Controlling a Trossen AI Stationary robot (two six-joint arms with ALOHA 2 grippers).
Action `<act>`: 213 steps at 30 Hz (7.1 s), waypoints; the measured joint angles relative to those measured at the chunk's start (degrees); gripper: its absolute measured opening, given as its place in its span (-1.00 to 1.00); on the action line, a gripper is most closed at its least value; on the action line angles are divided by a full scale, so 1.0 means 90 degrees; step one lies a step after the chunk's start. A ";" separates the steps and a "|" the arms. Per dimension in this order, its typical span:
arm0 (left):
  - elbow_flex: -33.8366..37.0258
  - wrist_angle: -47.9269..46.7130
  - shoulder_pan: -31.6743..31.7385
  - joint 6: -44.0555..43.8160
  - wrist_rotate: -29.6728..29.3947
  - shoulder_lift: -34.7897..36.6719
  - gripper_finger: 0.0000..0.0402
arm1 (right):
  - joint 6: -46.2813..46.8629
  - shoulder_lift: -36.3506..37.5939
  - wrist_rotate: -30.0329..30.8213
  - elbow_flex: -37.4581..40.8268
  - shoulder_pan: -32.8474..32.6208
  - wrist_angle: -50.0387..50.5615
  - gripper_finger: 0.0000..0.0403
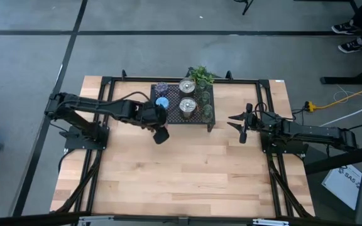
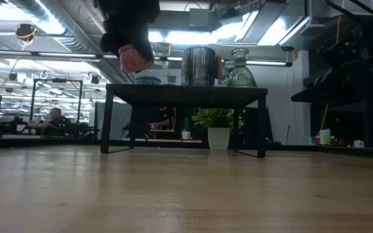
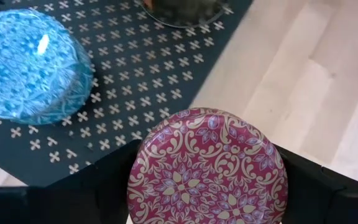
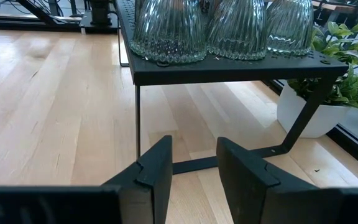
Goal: Pick & Place candle stick holders
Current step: Put the pink patterned scented candle aligned with the blue patterned scented candles on the shelf, then return to Home Position
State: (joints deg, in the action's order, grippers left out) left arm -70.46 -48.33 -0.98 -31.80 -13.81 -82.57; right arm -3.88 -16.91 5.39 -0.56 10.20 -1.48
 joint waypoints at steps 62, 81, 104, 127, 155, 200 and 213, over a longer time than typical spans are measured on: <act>0.0007 0.0308 0.0919 0.0669 -0.0004 -0.0414 0.58 | 0.0000 0.0000 0.0001 -0.0001 0.0001 0.0001 -0.36; 0.0007 0.0176 0.0919 0.0676 -0.0196 -0.0414 0.59 | 0.0000 0.0000 0.0000 0.0000 0.0002 0.0001 -0.36; 0.0007 0.0247 0.0919 0.0623 -0.0190 -0.0409 0.59 | 0.0000 0.0000 0.0002 -0.0002 0.0000 0.0002 -0.36; 0.0000 0.0548 0.0912 0.0783 -0.0169 -0.0407 0.58 | 0.0000 0.0000 0.0000 0.0000 0.0000 0.0000 -0.36; 0.0000 0.0554 0.0740 0.1308 -0.0407 -0.0400 0.98 | 0.0000 -0.0001 0.0001 -0.0001 0.0000 0.0001 -0.36; -0.0274 0.2364 -0.1260 0.3226 0.1755 0.0025 0.99 | 0.0000 -0.0001 0.0002 0.0000 0.0000 0.0002 -0.36; -0.0274 0.2398 -0.1261 0.3231 0.1755 0.0023 0.99 | 0.0000 0.0000 0.0002 0.0000 0.0000 0.0002 -0.36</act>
State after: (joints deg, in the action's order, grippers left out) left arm -72.93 -26.74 -12.34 -2.72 1.98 -82.37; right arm -3.88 -16.91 5.41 -0.56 10.20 -1.45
